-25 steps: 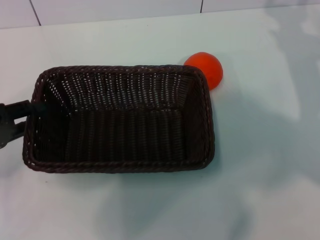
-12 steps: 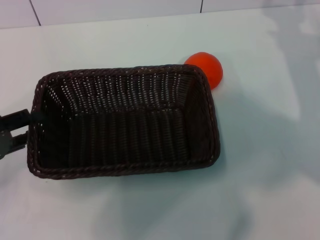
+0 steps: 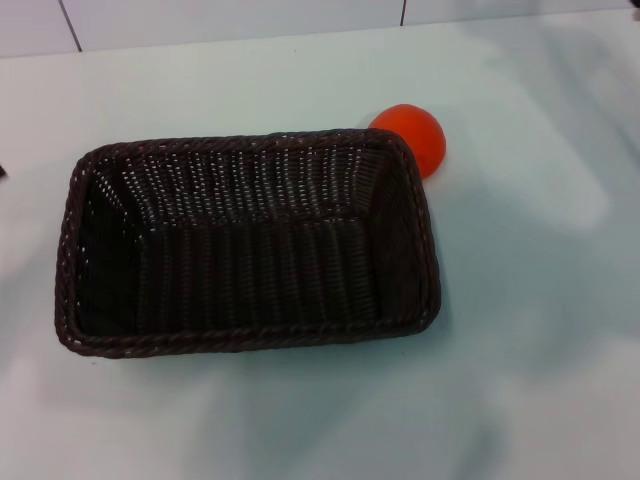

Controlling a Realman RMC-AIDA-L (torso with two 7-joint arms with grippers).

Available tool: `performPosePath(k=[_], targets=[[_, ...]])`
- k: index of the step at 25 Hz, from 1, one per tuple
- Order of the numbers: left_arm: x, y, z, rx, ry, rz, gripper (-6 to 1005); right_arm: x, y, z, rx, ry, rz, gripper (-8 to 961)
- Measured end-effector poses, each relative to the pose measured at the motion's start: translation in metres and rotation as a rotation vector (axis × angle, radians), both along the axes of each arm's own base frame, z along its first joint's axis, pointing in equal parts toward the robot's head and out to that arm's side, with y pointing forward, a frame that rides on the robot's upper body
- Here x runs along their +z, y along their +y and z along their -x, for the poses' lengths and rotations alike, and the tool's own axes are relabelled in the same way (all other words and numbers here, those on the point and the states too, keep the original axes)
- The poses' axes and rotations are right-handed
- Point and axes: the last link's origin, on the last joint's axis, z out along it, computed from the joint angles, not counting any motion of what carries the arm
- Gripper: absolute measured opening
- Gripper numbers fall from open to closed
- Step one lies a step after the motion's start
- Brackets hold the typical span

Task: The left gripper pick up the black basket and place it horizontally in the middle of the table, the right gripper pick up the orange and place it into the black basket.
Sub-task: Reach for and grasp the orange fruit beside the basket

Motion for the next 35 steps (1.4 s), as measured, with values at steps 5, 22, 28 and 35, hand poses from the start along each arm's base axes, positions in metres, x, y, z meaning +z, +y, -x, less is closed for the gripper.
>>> performPosePath(k=[5,22,28,35], targets=[[0.002,0.003,-0.007,-0.241,0.148,-0.305,656,0.004,0.009,0.031,0.120,-0.139,0.300,866],[-0.027,0.025,-0.033,-0.407,0.195,-0.695,644,-0.023,0.032,0.086,-0.064,-0.643,0.900,869],[-0.031,0.025,-0.034,-0.403,0.178,-0.685,647,-0.044,0.030,0.089,-0.054,-0.684,0.924,826],[-0.031,0.025,-0.032,-0.388,0.174,-0.692,651,-0.071,0.031,0.092,-0.030,-0.745,0.902,770]])
